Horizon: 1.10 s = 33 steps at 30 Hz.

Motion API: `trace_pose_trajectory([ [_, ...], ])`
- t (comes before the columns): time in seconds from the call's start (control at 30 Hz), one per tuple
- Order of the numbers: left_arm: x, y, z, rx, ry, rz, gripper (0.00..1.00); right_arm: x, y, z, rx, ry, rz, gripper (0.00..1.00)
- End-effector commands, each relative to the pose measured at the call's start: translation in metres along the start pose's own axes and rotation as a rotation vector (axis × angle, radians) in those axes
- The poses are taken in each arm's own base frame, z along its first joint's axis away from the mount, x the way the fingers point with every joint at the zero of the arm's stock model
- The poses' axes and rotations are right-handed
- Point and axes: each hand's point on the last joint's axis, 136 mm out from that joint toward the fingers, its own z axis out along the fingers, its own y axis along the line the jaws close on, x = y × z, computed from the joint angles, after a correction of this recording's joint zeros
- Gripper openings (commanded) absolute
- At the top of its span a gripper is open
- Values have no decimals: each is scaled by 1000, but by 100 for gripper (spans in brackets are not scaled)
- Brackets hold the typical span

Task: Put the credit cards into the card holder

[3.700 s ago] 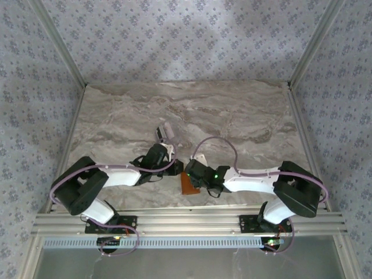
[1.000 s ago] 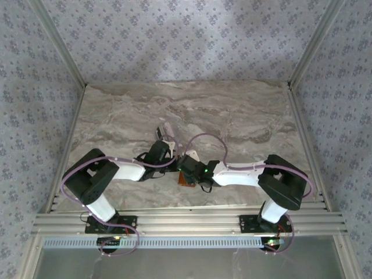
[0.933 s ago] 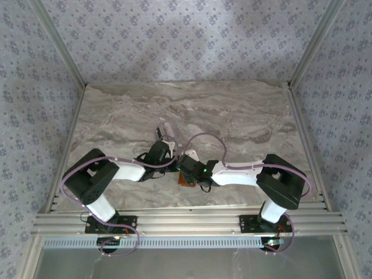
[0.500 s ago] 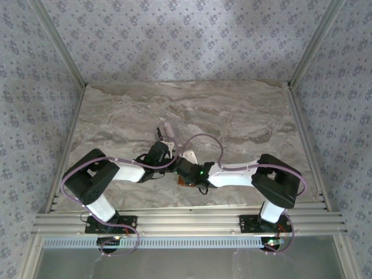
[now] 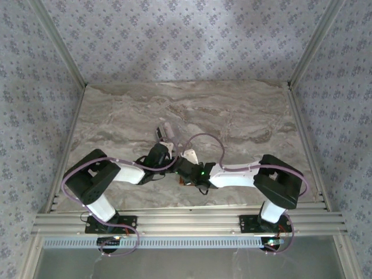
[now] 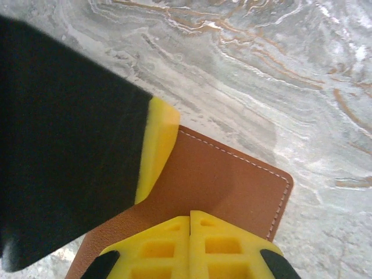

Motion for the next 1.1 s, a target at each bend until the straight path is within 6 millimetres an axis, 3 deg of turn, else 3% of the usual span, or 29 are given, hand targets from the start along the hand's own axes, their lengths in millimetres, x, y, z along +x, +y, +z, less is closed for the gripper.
trace_pose_trajectory([
  [0.0,38,51,-1,-178,91,-55,0,10,-23,-10,45,39,-17,0],
  [0.37,44,60,2,-192,96,-73,0,15,-56,-13,-9,19,122,0],
  [0.53,45,57,4,-175,102,-74,0,25,-85,-10,56,9,232,0],
  [0.67,45,58,4,-177,101,-77,0,34,-109,-7,138,-9,304,16],
  [0.73,45,59,4,-180,101,-77,0,33,-122,-12,210,-30,305,27],
  [0.8,45,59,3,-180,100,-77,0,27,-132,-22,279,-64,303,31],
  [0.93,46,59,3,-179,103,-78,0,4,-121,-47,296,-140,243,35],
  [1.07,46,60,4,-182,101,-79,0,-11,-84,-60,187,-147,157,33],
])
